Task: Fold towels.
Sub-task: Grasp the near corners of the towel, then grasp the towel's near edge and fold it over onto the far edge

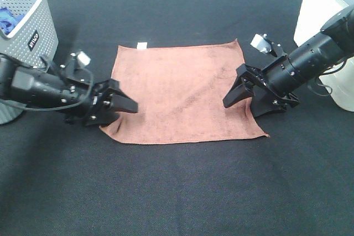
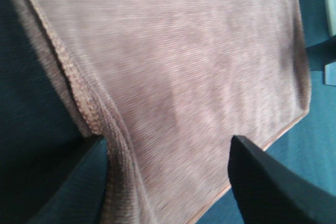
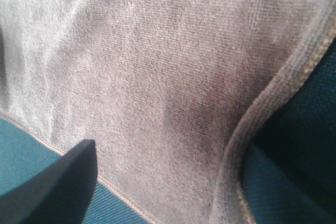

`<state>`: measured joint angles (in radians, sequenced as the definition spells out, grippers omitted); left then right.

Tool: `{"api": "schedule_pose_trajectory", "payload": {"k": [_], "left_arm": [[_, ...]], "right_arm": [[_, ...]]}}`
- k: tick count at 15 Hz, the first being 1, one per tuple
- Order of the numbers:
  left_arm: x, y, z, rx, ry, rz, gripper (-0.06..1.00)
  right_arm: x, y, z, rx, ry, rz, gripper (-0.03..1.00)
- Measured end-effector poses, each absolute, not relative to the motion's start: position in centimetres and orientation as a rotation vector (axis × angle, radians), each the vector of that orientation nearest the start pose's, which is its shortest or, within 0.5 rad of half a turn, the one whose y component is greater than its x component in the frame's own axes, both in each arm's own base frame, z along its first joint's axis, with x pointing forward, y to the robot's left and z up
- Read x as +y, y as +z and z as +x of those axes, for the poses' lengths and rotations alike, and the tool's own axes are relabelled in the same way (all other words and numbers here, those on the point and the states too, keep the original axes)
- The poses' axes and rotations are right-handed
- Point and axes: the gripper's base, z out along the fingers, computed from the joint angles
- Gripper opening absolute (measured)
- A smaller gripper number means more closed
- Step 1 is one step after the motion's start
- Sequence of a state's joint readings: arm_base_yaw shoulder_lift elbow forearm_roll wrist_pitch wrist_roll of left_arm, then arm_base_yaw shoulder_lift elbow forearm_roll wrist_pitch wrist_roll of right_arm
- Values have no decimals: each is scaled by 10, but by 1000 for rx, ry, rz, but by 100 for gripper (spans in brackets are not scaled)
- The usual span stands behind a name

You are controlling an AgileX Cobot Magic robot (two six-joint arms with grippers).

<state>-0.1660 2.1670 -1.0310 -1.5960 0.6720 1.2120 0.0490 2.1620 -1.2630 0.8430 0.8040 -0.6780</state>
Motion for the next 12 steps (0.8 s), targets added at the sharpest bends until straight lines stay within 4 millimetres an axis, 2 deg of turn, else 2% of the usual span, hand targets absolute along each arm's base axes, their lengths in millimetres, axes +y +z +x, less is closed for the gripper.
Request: {"api": "schedule_pose_trajectory", "payload": {"k": [1,2,3,4,5,6,9,12], "left_arm": [[-121,66,357,2619,-1078,-33,58],[-123,64,357,2631,-1080,-57,49],[-122,61,356,2648,-1078,-97,35],[-121,59,355,2673,-1071,-136,12],[-121,59,355,2682,-1071,-144,2],[-121,59,354,2695,-1075,-154,1],[-122,64,342,2776,-1107,-137,0],[-117,81,317,2805,-1087,-98,0]], "right_arm": [[68,92,387,2881,839,-153,67],[66,91,387,2888,811,-141,58],[64,88,388,2903,774,-126,45],[62,85,389,2916,729,-84,19],[60,84,389,2924,710,-68,4],[60,84,388,2931,710,-46,0],[61,89,381,2988,726,-54,0],[58,98,355,3039,713,-50,0]]}}
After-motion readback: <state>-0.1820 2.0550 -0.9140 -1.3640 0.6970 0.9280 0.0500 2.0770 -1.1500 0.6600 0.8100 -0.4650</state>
